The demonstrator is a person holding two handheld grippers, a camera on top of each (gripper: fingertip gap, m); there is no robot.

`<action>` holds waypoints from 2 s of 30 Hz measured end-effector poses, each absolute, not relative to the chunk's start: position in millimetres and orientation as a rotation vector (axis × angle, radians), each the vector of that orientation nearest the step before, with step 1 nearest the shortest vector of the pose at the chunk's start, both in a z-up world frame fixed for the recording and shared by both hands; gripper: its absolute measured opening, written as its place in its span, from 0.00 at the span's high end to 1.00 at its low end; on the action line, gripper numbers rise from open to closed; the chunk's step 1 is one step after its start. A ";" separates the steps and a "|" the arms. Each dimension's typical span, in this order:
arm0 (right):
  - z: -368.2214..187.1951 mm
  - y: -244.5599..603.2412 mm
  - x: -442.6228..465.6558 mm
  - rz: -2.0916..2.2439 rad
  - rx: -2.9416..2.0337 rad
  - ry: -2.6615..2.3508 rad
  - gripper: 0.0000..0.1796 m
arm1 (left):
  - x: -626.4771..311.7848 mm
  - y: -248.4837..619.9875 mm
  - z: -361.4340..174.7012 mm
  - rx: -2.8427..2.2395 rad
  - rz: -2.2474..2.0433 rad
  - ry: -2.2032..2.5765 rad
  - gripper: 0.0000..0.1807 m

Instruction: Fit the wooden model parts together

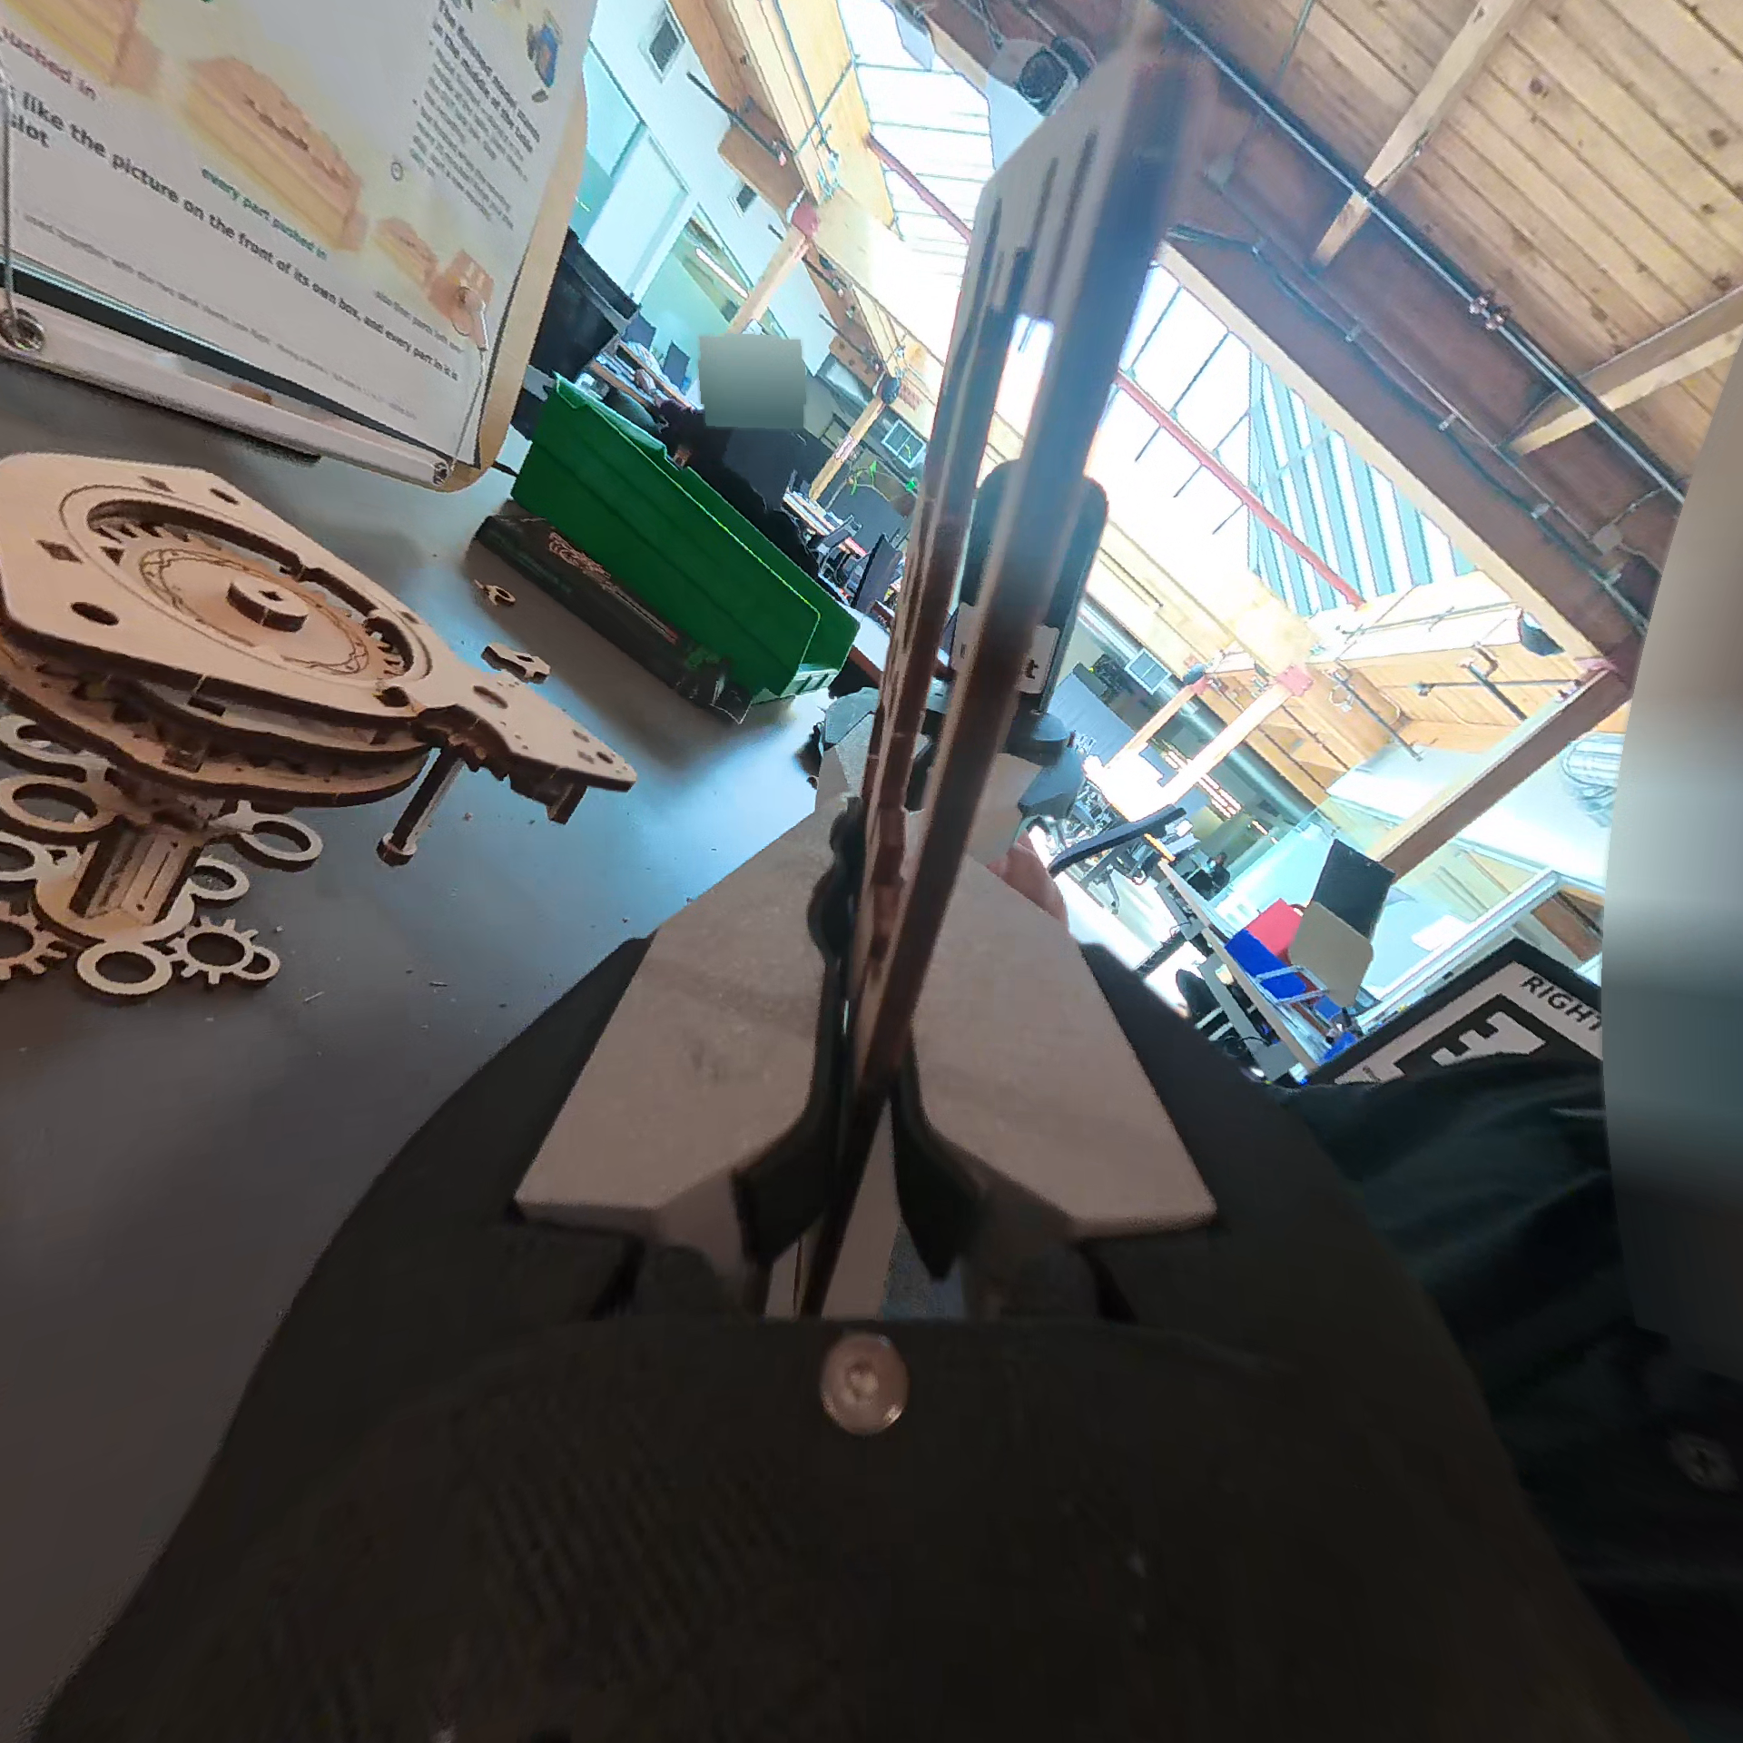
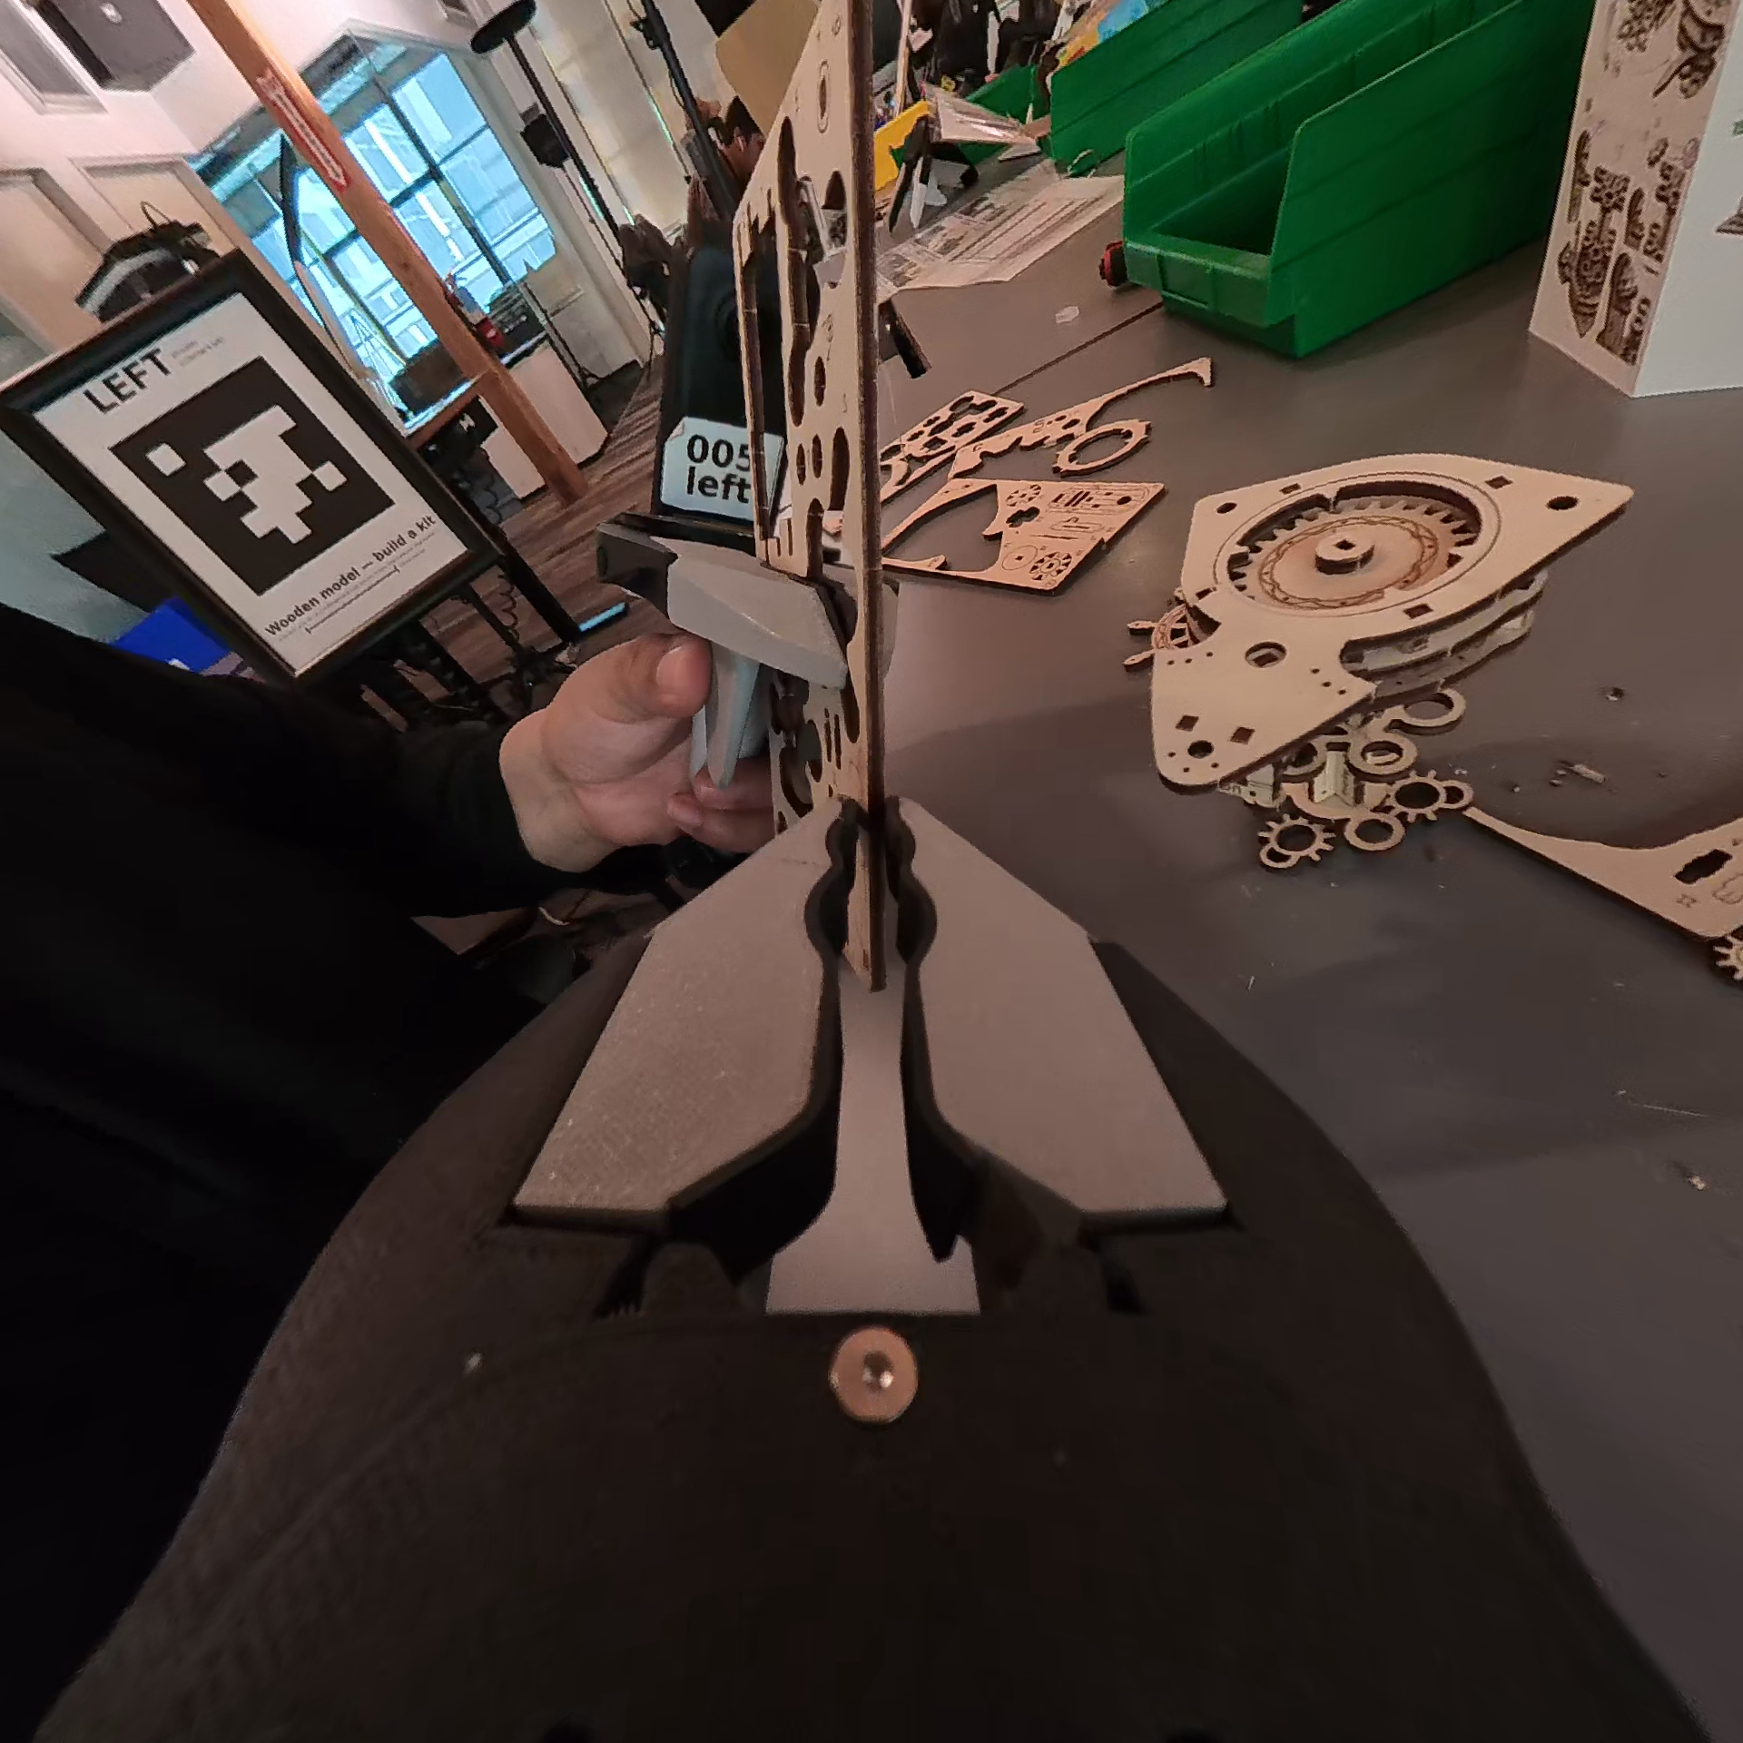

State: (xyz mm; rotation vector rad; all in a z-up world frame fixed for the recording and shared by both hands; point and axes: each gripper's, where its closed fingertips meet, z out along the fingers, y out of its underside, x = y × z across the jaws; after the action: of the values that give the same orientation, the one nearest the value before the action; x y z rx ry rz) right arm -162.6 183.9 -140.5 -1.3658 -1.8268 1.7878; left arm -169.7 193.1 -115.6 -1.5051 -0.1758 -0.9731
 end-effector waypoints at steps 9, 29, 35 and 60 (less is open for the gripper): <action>-143.2 188.9 -157.0 1.905 -1.382 -1.789 1.00 | -158.7 186.1 -121.4 -1.533 -1.005 -0.060 0.91; -117.9 196.0 -145.2 2.044 -1.200 -1.678 1.00 | -142.7 186.3 -134.4 -1.652 -1.007 0.121 0.91; -124.8 187.7 -153.8 1.969 -1.219 -1.718 1.00 | -146.2 183.9 -137.5 -1.661 -0.961 0.137 0.99; -150.4 184.8 -162.1 1.600 -1.327 -1.861 1.00 | -160.4 174.8 -155.4 -1.773 -0.938 0.068 1.00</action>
State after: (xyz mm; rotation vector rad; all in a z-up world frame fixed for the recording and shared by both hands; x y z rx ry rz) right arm -162.1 184.8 -150.4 -1.3269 -1.8609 1.6000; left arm -160.4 174.8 -155.4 -1.7731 0.0679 -0.9377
